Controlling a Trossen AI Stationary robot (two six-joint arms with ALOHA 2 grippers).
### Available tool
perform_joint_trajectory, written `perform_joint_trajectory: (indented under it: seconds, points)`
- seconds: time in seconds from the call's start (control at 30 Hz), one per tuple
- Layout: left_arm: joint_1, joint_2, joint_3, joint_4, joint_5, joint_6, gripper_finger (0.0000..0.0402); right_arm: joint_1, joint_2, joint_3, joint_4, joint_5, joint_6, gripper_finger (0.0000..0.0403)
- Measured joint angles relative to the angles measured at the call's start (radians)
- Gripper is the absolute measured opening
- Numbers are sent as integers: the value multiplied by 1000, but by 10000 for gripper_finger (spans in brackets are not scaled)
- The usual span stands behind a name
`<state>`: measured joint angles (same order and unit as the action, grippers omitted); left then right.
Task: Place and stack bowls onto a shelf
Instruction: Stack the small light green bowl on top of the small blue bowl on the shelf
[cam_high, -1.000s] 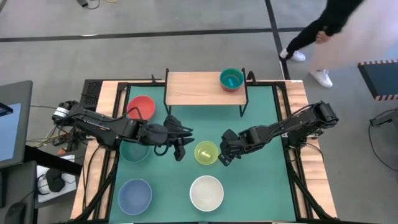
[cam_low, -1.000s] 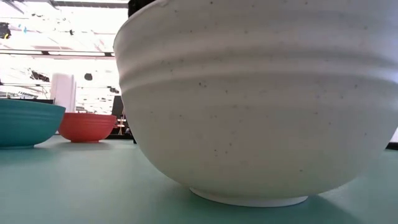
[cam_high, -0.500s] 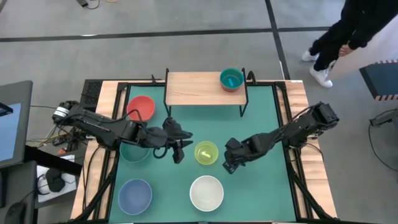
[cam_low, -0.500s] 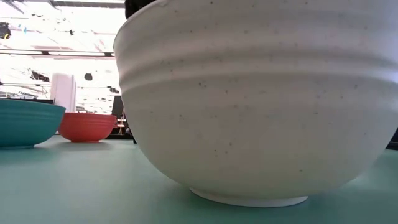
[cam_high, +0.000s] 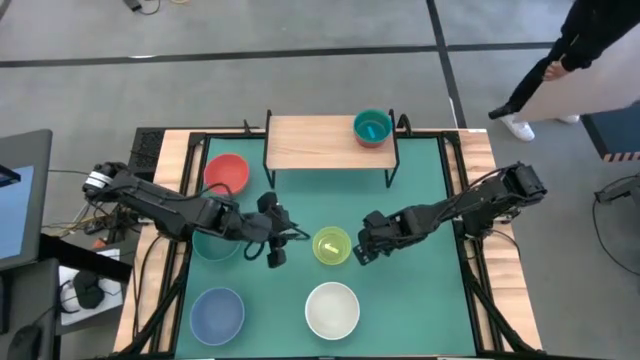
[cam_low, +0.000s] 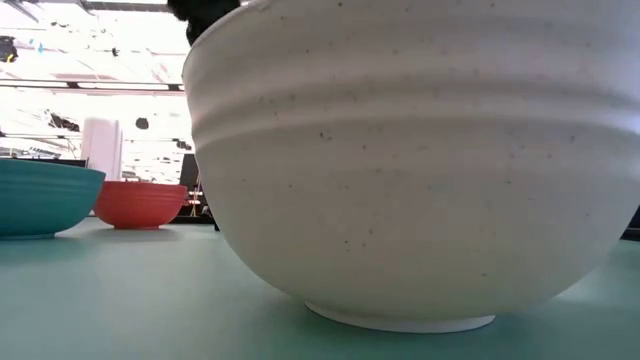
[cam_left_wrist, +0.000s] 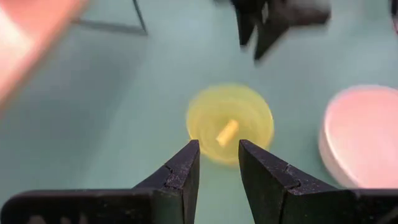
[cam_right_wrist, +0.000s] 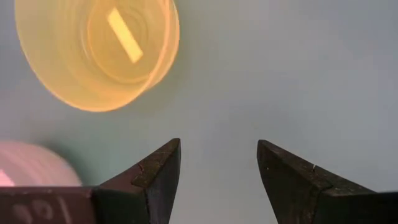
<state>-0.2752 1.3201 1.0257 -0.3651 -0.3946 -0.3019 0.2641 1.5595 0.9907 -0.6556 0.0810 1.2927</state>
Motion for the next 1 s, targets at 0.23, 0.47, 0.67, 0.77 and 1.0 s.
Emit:
perform_joint_trajectory:
  seconds: [0.23, 0.47, 0.67, 0.77, 1.0]
  points:
    - [82, -138, -128, 50, 177, 82, 97, 43, 2, 1, -14, -76, 136, 239]
    - [183, -253, -222, 242, 466, 160, 97, 125, 2, 1, -21, -144, 271, 239]
    - [200, -231, -274, 408, 509, 238, 98, 132, 2, 1, 21, -166, 304, 239]
    - [199, -208, -275, 407, 490, 238, 98, 122, 2, 4, 38, -145, 287, 239]
    - [207, -232, -275, 408, 354, 219, 102, 69, 2, 4, 73, -110, 239, 239]
